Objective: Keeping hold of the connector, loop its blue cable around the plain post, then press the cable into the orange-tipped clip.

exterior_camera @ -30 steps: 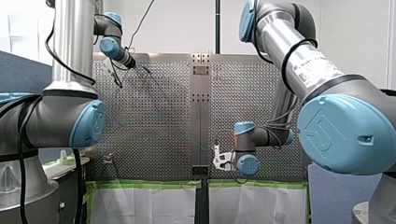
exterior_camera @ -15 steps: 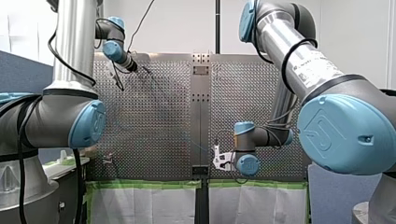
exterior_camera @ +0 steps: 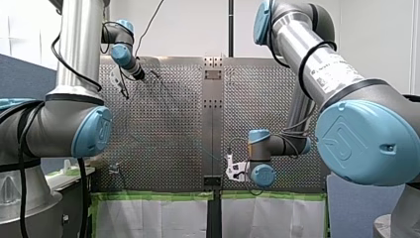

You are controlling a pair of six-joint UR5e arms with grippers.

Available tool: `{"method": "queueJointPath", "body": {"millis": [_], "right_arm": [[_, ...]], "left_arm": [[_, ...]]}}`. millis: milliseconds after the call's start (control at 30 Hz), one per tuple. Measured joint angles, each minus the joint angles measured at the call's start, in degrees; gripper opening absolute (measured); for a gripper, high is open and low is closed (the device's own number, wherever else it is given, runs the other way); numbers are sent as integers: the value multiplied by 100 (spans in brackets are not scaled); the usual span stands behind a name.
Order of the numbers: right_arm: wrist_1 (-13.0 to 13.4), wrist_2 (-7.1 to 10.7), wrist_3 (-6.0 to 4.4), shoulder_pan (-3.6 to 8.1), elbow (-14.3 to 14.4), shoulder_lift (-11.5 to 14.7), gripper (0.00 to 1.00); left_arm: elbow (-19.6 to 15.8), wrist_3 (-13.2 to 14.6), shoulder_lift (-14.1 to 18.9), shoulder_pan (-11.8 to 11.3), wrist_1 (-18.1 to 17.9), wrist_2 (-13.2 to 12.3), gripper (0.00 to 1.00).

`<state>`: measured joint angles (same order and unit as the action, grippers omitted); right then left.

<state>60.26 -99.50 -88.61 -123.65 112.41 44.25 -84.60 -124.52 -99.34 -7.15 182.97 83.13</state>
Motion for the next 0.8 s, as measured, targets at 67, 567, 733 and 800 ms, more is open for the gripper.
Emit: {"method": "queueJointPath", "body": {"millis": [67, 567, 733, 800], "right_arm": [[1, -1, 0, -1, 1, 0, 0], [4, -9, 4, -1, -1, -16, 0], [4, -9, 8, 0, 0, -22, 0], [4, -9, 7, 0, 1, -23, 0]], "left_arm": [[-8, 32, 0, 7, 43, 28, 98], [-257, 751, 9, 291, 796, 548, 98], [-272, 751, 37, 297, 957, 539, 98], [-272, 729, 41, 293, 963, 530, 98]]}}
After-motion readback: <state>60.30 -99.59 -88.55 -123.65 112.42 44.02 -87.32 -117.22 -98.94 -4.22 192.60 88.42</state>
